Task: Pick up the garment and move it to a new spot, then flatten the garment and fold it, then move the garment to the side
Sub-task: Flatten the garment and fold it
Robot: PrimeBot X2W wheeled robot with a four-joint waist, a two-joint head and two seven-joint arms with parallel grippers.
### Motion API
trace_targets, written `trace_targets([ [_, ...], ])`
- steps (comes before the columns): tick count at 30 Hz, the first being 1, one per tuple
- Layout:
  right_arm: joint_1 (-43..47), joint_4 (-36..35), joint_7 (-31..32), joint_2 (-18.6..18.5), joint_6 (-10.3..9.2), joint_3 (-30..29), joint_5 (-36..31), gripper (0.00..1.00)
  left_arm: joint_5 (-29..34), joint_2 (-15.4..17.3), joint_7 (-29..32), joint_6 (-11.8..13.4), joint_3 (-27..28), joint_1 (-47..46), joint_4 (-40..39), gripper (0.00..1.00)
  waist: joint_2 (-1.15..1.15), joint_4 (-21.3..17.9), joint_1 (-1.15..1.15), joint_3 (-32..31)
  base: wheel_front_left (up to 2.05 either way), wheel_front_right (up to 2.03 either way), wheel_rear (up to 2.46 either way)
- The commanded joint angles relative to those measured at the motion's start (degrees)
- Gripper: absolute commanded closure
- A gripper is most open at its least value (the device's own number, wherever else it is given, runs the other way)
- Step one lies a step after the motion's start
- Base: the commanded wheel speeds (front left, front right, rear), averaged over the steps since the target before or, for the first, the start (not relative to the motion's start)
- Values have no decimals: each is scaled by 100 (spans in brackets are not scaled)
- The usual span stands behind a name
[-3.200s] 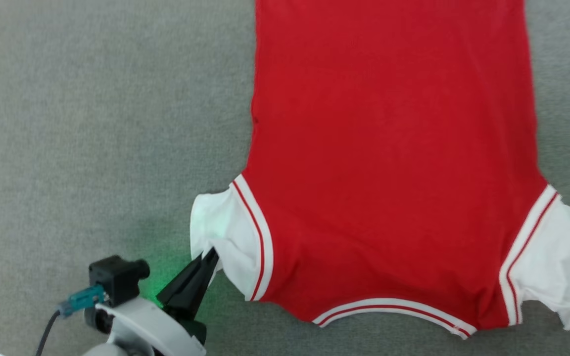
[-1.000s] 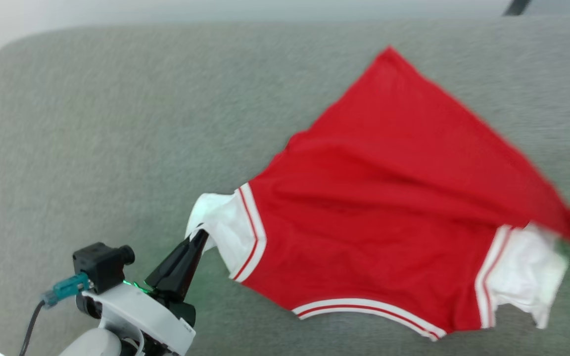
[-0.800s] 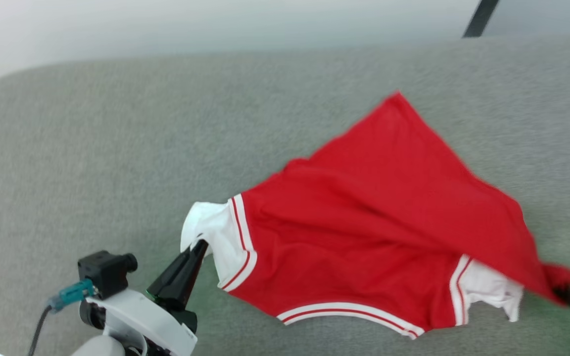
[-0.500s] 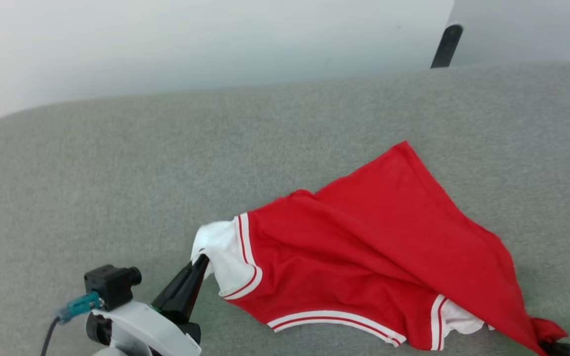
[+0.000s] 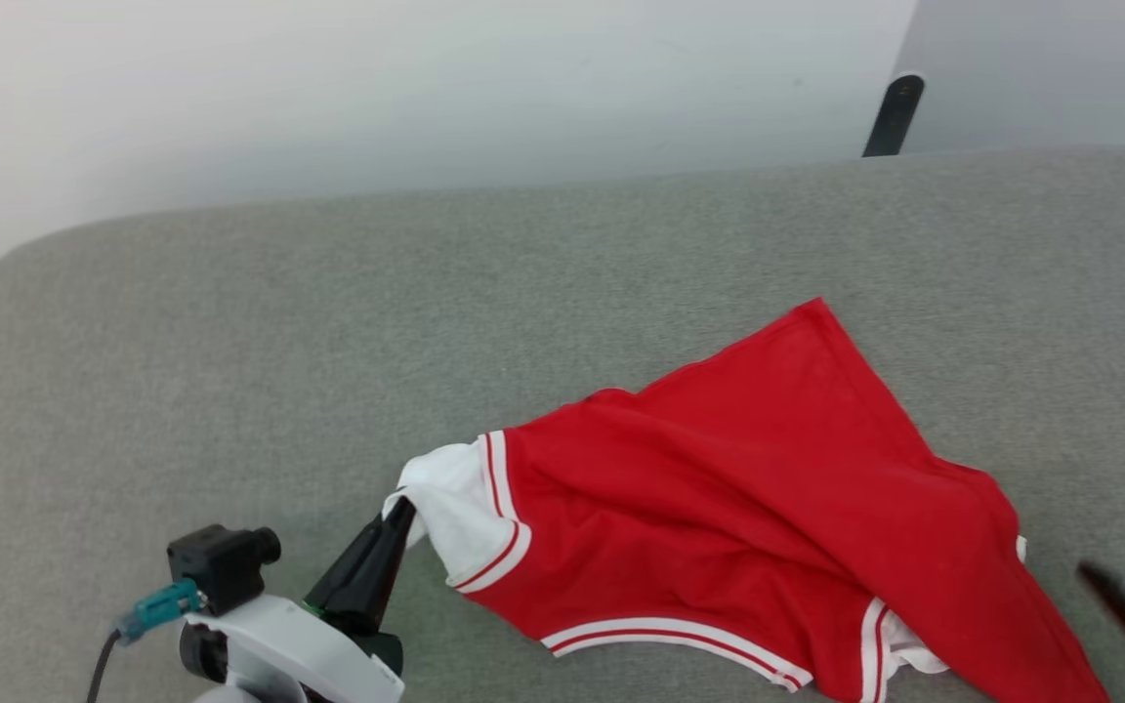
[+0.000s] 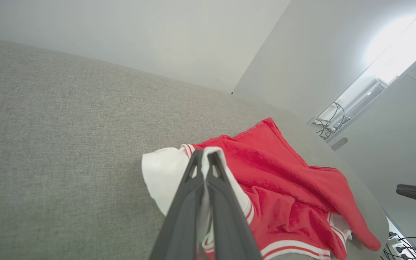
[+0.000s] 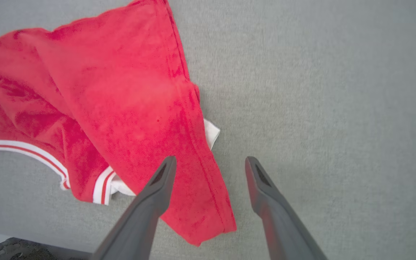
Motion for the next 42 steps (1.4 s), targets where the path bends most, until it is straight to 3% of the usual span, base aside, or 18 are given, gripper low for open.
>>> trace_targets([
  [1,-223,-90,45,-93,-6,-82,-17,0,56,-37,-28,-10,23,81,-68,100,0,102,0,75,0,0,0],
  [9,-1734,435,151,-258,-6,340,-245,0,301,-132,-37,15,-23,-55,-287,100,0,559,0,426,0,0,0],
  [22,-4046,3044,-203,-221,-6,1639,-701,0,449,-487,-20,-226,-189,-594,-189,100,0,1485,0,1268,0,0,0],
  [34,-4941,4849,-598,-260,-6,2785,-746,0,564,-746,-45,-418,-172,-814,49,100,0,1814,0,1460,0,0,0],
  [35,-4951,4941,-605,-264,-6,2845,-696,15,575,-752,-47,-423,-163,-802,53,100,0,1816,0,1456,0,0,0],
  [36,-4958,5030,-600,-263,-6,2898,-611,51,579,-758,-49,-429,-151,-787,60,100,0,1815,0,1451,0,0,0],
  [37,-4967,5111,-582,-264,-6,2944,-533,69,585,-763,-50,-431,-140,-774,68,100,0,1809,0,1444,0,0,0],
  [38,-4975,5168,-597,-272,-6,2982,-472,99,587,-771,-51,-433,-124,-762,72,100,0,1799,0,1438,0,0,0],
  [42,-5093,5323,-792,-312,-6,3067,-207,100,492,-798,-55,-475,-35,-724,79,100,0,1715,0,1379,0,0,0],
])
